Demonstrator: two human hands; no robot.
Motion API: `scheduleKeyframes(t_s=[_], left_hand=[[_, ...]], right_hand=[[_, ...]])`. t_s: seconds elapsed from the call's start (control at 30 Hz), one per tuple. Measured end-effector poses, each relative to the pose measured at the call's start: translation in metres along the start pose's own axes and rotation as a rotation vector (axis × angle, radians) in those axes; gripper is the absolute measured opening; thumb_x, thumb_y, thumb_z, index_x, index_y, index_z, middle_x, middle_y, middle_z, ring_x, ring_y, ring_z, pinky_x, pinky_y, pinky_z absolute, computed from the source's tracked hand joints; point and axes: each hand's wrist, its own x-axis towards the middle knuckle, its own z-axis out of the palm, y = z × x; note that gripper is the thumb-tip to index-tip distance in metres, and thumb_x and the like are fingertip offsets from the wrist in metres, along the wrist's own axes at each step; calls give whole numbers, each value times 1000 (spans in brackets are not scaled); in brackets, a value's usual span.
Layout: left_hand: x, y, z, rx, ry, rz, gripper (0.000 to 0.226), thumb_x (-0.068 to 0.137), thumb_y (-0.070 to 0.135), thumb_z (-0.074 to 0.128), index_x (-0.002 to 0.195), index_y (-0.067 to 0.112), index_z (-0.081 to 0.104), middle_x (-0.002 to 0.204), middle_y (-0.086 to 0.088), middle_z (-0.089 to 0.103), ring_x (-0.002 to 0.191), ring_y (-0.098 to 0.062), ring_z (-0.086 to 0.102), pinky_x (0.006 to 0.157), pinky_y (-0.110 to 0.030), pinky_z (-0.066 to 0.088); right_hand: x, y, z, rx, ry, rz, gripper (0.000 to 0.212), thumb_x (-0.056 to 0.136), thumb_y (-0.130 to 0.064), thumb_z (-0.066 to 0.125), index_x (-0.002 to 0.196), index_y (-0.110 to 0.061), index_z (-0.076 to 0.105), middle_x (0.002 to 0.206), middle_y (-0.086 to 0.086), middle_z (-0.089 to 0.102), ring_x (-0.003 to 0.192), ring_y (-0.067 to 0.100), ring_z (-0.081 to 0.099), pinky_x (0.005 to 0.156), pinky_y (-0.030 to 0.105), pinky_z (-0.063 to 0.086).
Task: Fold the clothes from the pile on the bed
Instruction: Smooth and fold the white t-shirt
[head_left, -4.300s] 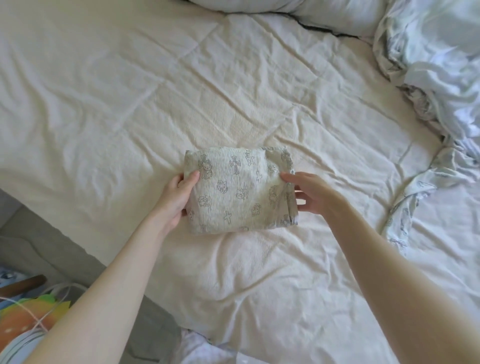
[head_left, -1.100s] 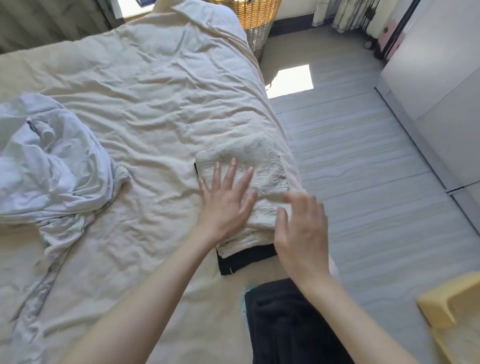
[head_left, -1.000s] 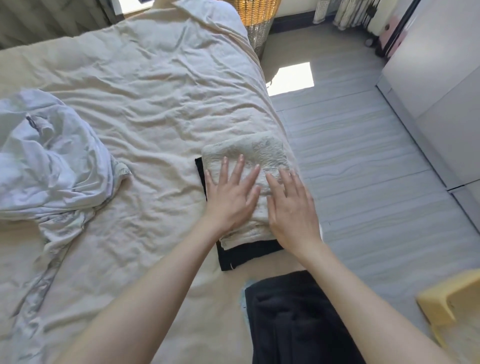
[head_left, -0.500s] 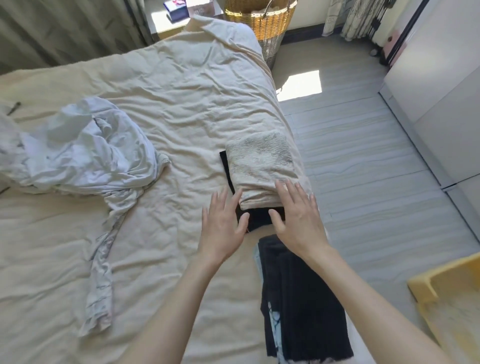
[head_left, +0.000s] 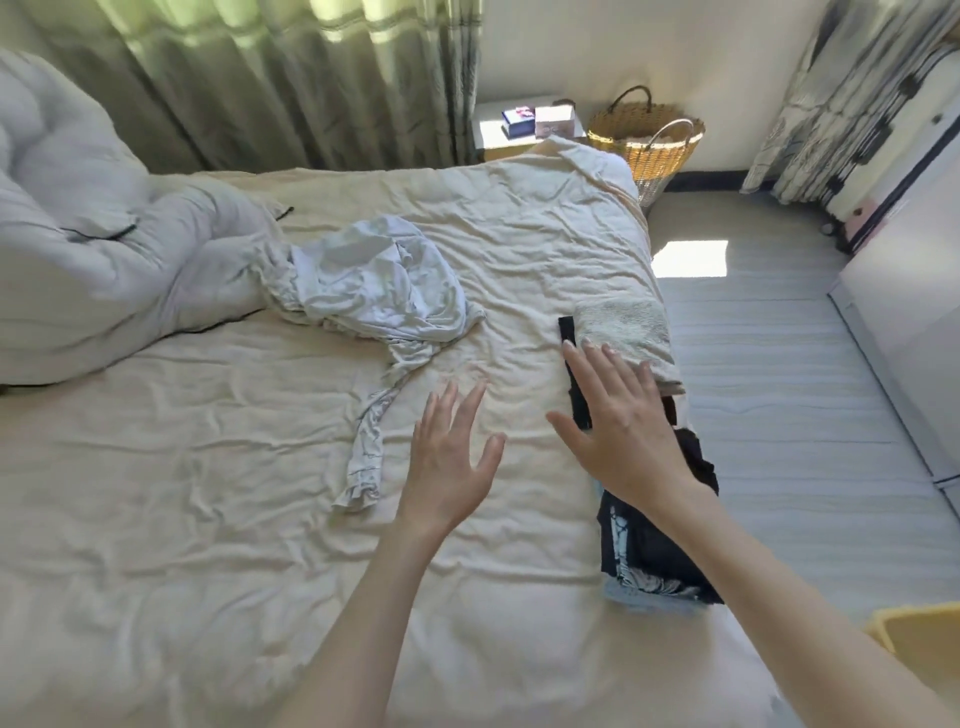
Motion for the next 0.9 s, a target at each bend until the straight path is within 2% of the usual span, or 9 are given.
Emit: scheduleKeyframes(t_s=[0.13,0.33,0.5,0.73,0.9], left_hand=[[-51,-22,-48,-29,30,-20,58,94,34,51,146,26,28,157,-6,15,146,-20,2,116,-32,4],[-130,-93,-147,11,60,46,56,94,33,51,146,25,30,157,-4,15,146,-21,1,115,-29,2],[-180,-173,-217,138,28,-70,57,95,36,48,147,25,28,157,-4,11,146,-22,0,116,-31,3],[-190,-247,-237,162,14,-134,56,95,35,49,146,24,30,157,-4,14,146,-21,0,117,-33,6],[-164,-303,-206,233,-198,-223,56,97,39,43,148,28,23,159,-3,7,146,-20,-4,117,-37,6]], right_hand=[[-17,-68,-7,-22,-37,-51,68,95,-47,43,151,-23,12,159,2,13,147,20,8,118,43,0],[-51,-192,31,54,-30,-74,67,94,-45,46,150,-23,18,157,2,20,147,21,12,118,42,4],[-61,-274,76,43,-145,-74,65,95,-47,44,151,-26,17,158,1,17,147,21,9,117,41,3],[-32,-313,125,29,-215,-55,63,96,-45,44,150,-25,19,158,1,18,146,20,11,117,41,6],[-2,-292,179,-23,-308,-28,56,96,-40,46,146,-20,29,152,3,32,142,20,23,114,39,19]])
